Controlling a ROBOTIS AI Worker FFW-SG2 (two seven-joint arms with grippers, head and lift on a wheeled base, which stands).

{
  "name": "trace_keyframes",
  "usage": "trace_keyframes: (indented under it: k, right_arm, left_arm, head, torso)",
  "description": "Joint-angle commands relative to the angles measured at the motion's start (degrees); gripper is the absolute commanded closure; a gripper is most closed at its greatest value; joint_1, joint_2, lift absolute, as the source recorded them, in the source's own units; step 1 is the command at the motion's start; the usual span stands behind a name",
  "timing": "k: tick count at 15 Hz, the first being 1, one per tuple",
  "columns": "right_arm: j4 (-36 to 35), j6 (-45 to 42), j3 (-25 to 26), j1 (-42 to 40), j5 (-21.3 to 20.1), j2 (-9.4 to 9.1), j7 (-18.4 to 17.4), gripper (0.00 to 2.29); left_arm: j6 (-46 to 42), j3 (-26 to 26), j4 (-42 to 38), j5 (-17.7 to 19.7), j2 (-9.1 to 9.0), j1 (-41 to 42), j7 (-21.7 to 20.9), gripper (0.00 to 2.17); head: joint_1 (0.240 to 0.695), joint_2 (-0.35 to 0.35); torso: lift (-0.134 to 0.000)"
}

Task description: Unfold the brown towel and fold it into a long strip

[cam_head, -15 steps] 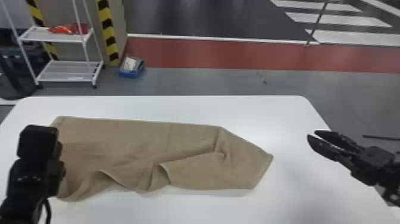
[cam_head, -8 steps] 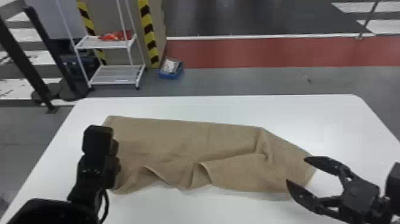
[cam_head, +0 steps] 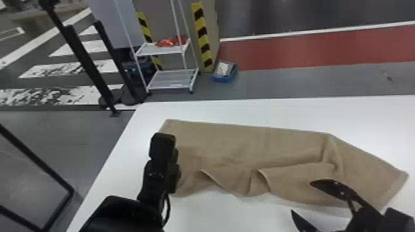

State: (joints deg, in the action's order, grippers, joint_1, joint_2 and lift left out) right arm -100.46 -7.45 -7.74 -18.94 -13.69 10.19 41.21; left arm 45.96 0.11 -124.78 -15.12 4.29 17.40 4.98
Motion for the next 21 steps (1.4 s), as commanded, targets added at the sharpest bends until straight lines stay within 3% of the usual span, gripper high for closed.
trace_keyframes:
  k: [1, 4, 5, 7, 9, 13, 16, 19, 20, 21]
  right_arm:
    - [3.25, 1.79, -4.04, 3.03, -1.87, -0.70, -0.87, 0.28]
    - [5.19, 11.11, -6.76, 6.46, -3.37, -1.93, -0.95, 0.36]
    - [4.84, 14.09, -7.03, 6.72, -3.37, -2.28, -0.95, 0.57]
    - [2.29, 16.03, -6.50, 6.72, -2.57, -2.19, -0.95, 1.37]
    - [-1.40, 18.14, -3.86, 6.10, 0.24, -1.93, 0.28, 1.69]
    - [-11.16, 32.02, 6.68, 6.63, 9.03, -1.58, 9.94, 1.69]
    - [-17.14, 45.21, 15.47, 9.36, 13.51, -1.58, 17.15, 1.69]
    - [-16.52, 54.35, 27.25, 14.81, 21.07, -1.49, 18.21, 1.68]
    - [-14.76, 57.86, 29.71, 17.35, 21.42, -0.87, 18.73, 1.68]
    - [-10.63, 62.78, 30.06, 22.19, 20.80, 1.24, 19.79, 1.67]
  left_arm:
    - [-1.00, 0.69, 1.11, 0.17, 0.02, -0.08, -0.49, 1.62]
    - [-2.23, 1.74, 2.52, 0.70, 0.20, -0.35, -0.67, 1.62]
    - [-2.58, 2.09, 2.61, 1.05, 0.37, -0.35, -0.67, 1.62]
    - [-3.11, 2.27, 2.78, 1.05, 0.46, -0.26, -0.67, 1.62]
    - [-3.11, 2.27, 2.70, 0.97, 0.46, -0.26, -0.67, 1.62]
    - [-2.93, 2.18, 2.17, 0.70, 0.28, -0.17, -0.67, 1.62]
    - [-2.58, 1.74, 1.38, 0.53, 0.20, 0.00, -0.67, 1.62]
    - [-2.23, 1.65, 0.94, 0.26, 0.37, 0.18, -1.55, 1.62]
    - [-2.23, 1.65, 0.94, 0.26, 0.46, 0.09, -2.25, 1.62]
    - [-2.23, 1.65, 1.20, 0.26, 0.55, -0.26, -2.69, 1.62]
  head:
    - [0.695, 0.326]
    - [0.695, 0.350]
    - [0.695, 0.350]
    - [0.695, 0.350]
    - [0.695, 0.350]
    - [0.695, 0.345]
    - [0.695, 0.281]
    - [0.695, 0.225]
    - [0.695, 0.174]
    - [0.695, 0.143]
  torso:
    - [-0.121]
    - [-0.121]
    - [-0.121]
    - [-0.121]
    - [-0.121]
    - [-0.121]
    - [-0.121]
    - [-0.121]
    - [-0.121]
    - [-0.121]
